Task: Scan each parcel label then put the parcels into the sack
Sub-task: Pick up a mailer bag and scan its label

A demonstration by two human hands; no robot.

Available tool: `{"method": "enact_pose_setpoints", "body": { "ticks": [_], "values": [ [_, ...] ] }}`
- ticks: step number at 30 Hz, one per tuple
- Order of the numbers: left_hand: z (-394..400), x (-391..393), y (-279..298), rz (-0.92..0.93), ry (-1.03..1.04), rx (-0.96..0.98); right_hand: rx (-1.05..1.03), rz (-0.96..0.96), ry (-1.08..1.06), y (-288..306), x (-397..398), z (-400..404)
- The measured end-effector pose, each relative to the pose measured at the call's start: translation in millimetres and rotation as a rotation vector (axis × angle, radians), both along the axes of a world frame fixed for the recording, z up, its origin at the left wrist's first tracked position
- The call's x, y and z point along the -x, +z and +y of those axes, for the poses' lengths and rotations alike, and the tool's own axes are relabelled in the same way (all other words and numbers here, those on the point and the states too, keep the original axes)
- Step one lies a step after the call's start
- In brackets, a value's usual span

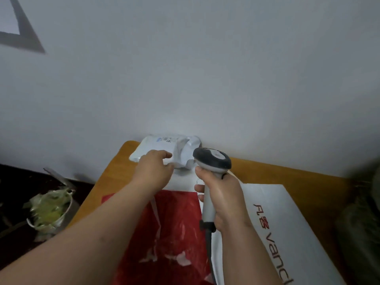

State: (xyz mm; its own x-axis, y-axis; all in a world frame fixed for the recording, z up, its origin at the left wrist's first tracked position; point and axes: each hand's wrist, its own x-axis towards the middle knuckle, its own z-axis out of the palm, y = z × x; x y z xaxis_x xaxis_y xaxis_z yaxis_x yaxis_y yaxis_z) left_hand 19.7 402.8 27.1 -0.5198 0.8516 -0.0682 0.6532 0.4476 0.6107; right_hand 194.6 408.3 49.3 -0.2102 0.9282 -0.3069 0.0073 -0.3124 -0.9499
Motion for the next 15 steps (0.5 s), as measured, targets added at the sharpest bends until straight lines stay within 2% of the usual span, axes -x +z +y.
{"method": "enact_pose_setpoints", "body": {
  "ticks": [9,12,15],
  "values": [
    [73.2,31.9,-61.2,0.359,-0.33,0.228,0.061,-0.11,-0.055,-45.1,27.4,18.3],
    [86.6,36.1,-78.2,0.36,-0.331,0.271,0.091,-0.124,-0.059,-51.1,24.0,25.3],
    [87.6,42.8,-91.1,0.369,-0.28,0.207,0.102,-0.125,-0.072,-56.3,19.5,30.3]
  ]
}}
